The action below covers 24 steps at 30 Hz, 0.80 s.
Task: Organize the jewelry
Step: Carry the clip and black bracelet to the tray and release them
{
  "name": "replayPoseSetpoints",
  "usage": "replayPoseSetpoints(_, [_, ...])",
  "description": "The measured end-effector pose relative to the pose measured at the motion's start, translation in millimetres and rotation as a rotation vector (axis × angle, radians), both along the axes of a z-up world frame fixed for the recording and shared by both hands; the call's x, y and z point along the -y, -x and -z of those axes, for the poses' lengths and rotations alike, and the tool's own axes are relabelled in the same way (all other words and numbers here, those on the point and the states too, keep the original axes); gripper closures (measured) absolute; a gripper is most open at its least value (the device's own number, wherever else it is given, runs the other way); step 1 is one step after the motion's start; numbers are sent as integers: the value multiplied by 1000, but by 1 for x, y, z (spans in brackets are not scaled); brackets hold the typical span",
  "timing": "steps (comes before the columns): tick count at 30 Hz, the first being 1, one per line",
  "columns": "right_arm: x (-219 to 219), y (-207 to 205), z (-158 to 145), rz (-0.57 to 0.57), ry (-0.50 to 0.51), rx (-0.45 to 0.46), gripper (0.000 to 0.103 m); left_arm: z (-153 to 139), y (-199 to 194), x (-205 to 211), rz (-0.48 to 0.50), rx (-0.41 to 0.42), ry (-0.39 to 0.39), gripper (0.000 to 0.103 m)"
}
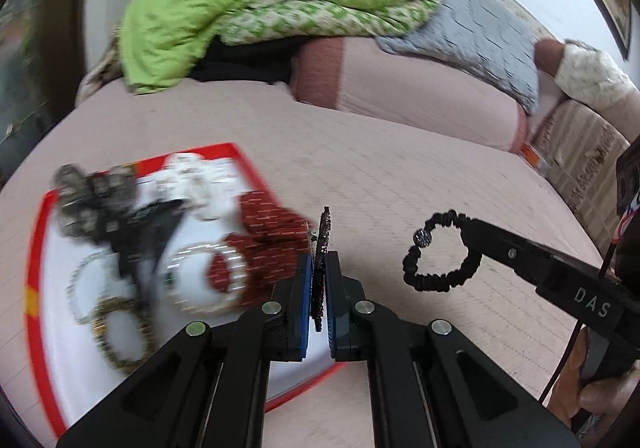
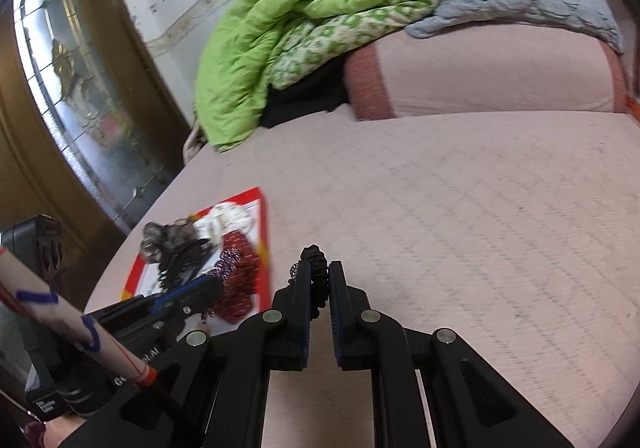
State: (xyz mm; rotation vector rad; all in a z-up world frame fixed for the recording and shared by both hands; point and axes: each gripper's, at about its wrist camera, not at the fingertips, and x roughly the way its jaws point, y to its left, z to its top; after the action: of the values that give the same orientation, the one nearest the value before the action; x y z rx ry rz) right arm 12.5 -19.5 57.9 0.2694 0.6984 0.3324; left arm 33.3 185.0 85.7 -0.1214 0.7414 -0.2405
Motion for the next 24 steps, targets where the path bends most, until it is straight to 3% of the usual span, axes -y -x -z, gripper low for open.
replayPoseSetpoints(14, [-87, 7, 6, -172, -27, 8, 93, 9, 56, -101, -228, -19, -41, 97])
replayPoseSetpoints(24, [-120, 3, 25, -227, -14, -38, 93, 21, 60, -129, -300, -58, -69, 97])
